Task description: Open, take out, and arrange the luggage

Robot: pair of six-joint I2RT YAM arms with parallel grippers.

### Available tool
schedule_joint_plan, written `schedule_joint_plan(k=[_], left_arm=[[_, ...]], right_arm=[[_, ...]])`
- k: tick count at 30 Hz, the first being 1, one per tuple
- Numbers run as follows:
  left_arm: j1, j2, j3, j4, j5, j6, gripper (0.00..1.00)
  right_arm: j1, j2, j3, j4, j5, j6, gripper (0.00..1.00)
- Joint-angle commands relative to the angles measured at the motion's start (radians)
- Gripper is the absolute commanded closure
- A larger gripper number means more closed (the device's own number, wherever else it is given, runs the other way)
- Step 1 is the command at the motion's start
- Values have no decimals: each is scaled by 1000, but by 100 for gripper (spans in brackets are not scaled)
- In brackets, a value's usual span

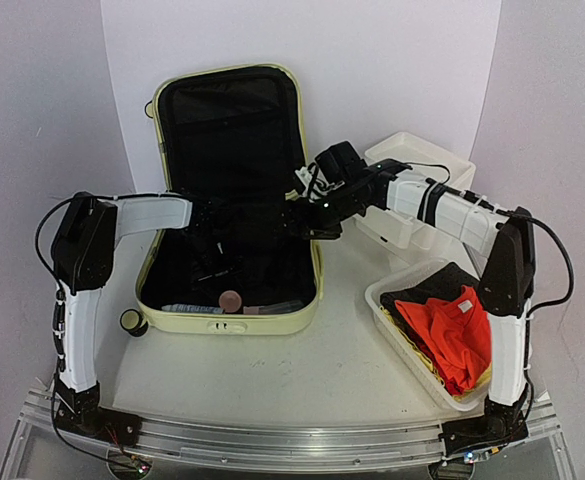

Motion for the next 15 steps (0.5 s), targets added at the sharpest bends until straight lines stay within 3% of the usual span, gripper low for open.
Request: schedule_joint_plan(k=[1,9,15], left_arm=[[-15,-7,23,2,41,-53,16],[-22,47,27,3,80,-74,20],[-21,28,19,3,50,-87,44]], right_arm=[[-10,-16,22,4,-13,-53,10],[-23,-5,23,4,-42,-74,10],[-28,15,39,4,-64,-77,10]])
